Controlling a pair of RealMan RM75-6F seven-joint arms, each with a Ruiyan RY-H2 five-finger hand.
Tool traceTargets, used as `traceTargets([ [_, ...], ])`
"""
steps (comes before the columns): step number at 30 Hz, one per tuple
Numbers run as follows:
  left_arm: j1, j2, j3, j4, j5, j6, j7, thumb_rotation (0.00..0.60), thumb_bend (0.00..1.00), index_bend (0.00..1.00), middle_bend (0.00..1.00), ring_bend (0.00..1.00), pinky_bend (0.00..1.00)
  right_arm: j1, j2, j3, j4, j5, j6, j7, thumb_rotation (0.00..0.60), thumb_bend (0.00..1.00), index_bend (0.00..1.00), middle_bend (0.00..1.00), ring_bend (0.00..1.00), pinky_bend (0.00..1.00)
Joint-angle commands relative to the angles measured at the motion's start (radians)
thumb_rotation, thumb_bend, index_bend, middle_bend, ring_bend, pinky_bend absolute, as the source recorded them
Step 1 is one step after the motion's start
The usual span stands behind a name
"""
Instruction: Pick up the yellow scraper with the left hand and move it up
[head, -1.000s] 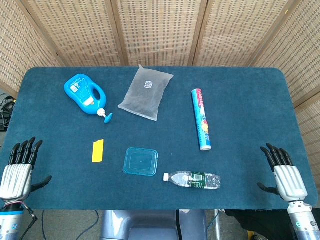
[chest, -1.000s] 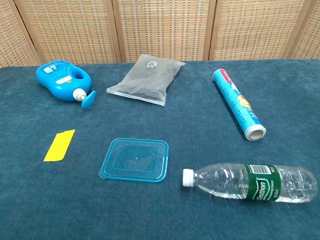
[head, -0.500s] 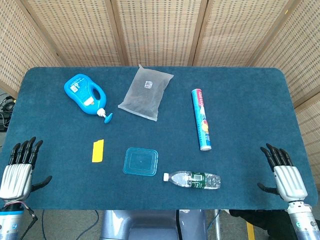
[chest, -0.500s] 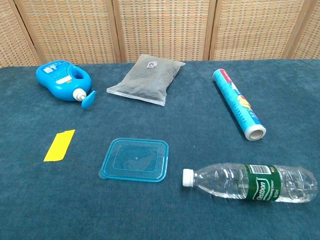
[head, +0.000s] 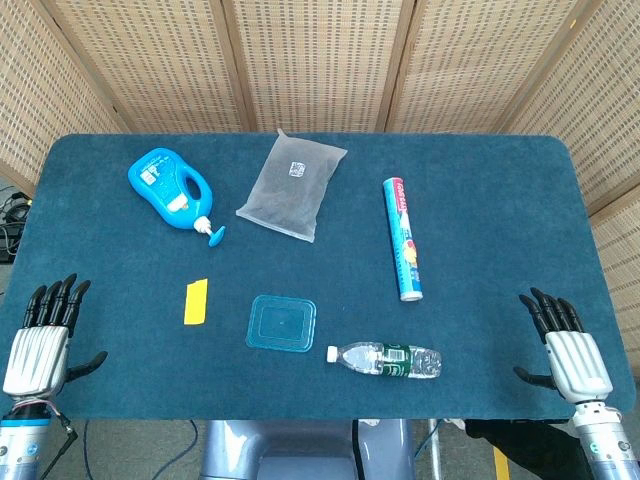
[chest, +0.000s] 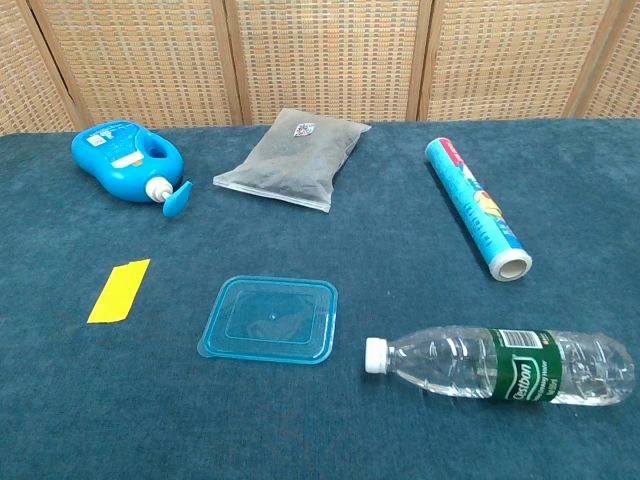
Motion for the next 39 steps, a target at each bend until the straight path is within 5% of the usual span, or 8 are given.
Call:
traceTargets([
  [1,-0.005,-0.006,-0.002,0.003,-0.005,-0.006,0.006,0.600,0.16,0.00,0.00,0.00,0.00,0.000,0.001,0.001,0.001,0.002,-0.001,0.004,0.600,0.00,0.00,0.00,0.00,0.00],
  [19,-0.186,-0.213,-0.093,0.202,-0.144,-0.228,0.093,0.600,0.18,0.00,0.00,0.00,0.00,0.001,0.004,0.003,0.005,0.007,-0.006,0.022,0.600,0.00,0.00,0.00,0.00,0.00],
  [39,-0.314,-0.403,-0.105,0.404,-0.261,-0.358,0.169,0.600,0.20,0.00,0.00,0.00,0.00,0.003,0.011,0.007,0.018,0.009,-0.009,0.062,0.600,0.00,0.00,0.00,0.00,0.00],
])
